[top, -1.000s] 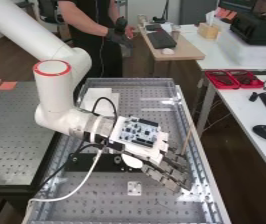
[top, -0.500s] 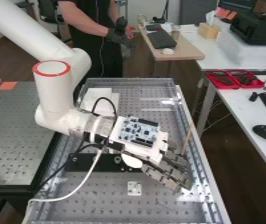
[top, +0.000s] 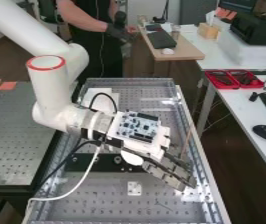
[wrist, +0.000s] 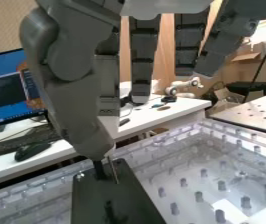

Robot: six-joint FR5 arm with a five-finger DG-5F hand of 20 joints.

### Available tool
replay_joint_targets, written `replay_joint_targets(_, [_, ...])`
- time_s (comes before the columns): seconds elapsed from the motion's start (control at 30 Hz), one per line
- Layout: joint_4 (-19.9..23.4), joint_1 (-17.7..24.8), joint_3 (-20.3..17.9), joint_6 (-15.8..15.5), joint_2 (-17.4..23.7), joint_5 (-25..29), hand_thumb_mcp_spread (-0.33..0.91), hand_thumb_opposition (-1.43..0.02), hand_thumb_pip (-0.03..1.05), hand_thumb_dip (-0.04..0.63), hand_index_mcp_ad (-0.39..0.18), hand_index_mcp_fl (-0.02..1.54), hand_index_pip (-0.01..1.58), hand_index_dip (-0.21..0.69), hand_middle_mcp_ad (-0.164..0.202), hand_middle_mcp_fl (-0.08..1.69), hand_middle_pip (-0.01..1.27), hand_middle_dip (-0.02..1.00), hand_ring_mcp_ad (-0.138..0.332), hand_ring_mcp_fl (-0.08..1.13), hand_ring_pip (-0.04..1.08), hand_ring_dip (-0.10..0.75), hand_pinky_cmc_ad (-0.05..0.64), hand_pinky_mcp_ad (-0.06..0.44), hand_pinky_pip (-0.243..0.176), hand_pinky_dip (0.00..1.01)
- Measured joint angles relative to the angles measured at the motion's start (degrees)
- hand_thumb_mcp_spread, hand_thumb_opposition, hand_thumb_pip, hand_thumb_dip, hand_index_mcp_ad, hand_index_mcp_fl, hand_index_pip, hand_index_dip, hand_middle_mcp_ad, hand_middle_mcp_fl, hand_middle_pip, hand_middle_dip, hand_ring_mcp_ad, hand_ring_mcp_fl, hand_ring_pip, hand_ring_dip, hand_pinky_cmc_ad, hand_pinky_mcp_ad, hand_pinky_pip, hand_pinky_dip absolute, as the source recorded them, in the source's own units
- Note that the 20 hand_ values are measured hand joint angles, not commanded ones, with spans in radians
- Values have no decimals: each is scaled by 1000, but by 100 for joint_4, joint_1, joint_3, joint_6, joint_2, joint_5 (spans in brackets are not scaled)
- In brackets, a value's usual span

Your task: Grab the drill bit and place it in the clear container

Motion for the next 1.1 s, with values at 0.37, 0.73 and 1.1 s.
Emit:
replay_joint_targets(0.37, [149,-39,-160,-98,442,4,733,-909,497,346,-202,531,1365,232,35,354,126,511,202,143,94,316,333,195,23,209])
replay_joint_targets(0.73, [539,100,-542,-309,1028,-97,731,-923,497,346,-202,557,1339,232,35,354,126,511,202,143,94,316,333,199,23,209])
replay_joint_targets(1.1, [831,485,-778,-434,1442,-445,721,-923,497,346,-202,559,1332,232,35,356,126,511,204,143,94,316,333,199,23,209])
